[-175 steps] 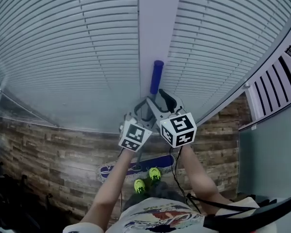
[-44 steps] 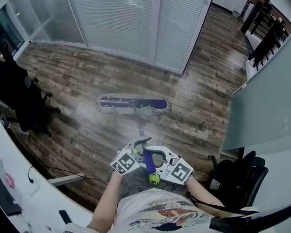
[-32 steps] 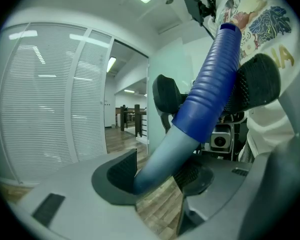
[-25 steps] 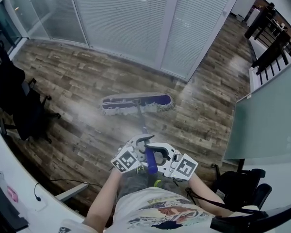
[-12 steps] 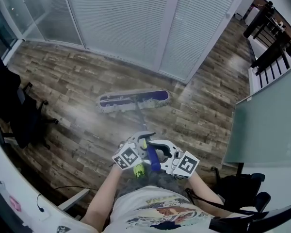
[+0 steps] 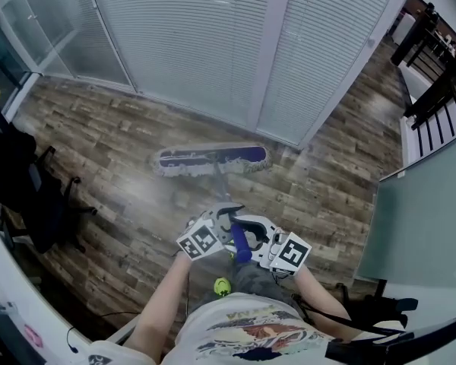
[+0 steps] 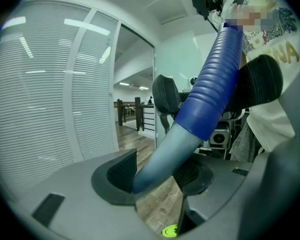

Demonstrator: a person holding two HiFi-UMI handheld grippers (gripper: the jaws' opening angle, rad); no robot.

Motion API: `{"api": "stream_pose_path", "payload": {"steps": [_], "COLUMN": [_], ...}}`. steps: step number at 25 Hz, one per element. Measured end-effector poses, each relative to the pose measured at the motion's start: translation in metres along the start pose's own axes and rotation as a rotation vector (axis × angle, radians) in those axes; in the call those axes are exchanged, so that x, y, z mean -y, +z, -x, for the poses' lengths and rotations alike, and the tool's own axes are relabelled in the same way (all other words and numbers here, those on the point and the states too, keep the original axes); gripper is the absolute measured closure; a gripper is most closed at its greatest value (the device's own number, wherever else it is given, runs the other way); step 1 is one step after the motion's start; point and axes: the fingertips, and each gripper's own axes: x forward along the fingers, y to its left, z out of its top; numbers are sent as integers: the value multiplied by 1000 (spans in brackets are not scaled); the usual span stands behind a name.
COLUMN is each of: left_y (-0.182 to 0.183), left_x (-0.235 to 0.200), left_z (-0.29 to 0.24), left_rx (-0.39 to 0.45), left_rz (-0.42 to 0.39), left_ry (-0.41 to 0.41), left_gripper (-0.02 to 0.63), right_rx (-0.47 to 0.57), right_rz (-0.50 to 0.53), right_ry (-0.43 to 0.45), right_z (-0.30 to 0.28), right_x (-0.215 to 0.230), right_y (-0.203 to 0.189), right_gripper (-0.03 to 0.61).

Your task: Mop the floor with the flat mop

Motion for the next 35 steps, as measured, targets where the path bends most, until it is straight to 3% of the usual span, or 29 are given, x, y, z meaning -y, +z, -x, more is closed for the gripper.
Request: {"api": "stream_pose_path", "payload": {"steps": [7,15,19,24,35], "left_y": [3,2,0,-3,-31], "left_x": [-102,-124,-105,-52,142], "left_z": [-40,-27,-6,29,109], "left_rx": [-46,-64,-30,7,24], "left_rz": [-18,-5,14,38,71], "left_ry": [3,-6,40,61,108], "left_gripper": [430,431,431,431,431], "right_rx": [3,22,-19,-44,-70], "right_rz": [-20,-66,-60,-60,-65], "right_ry": [0,17,58,83,140], "right_z": [-12,-33,-43,-47,-26], "right_x": [108,122,91,26,-185], "right_y": [11,19,16,11,-29], "right_gripper": [335,331,330,328,325]}}
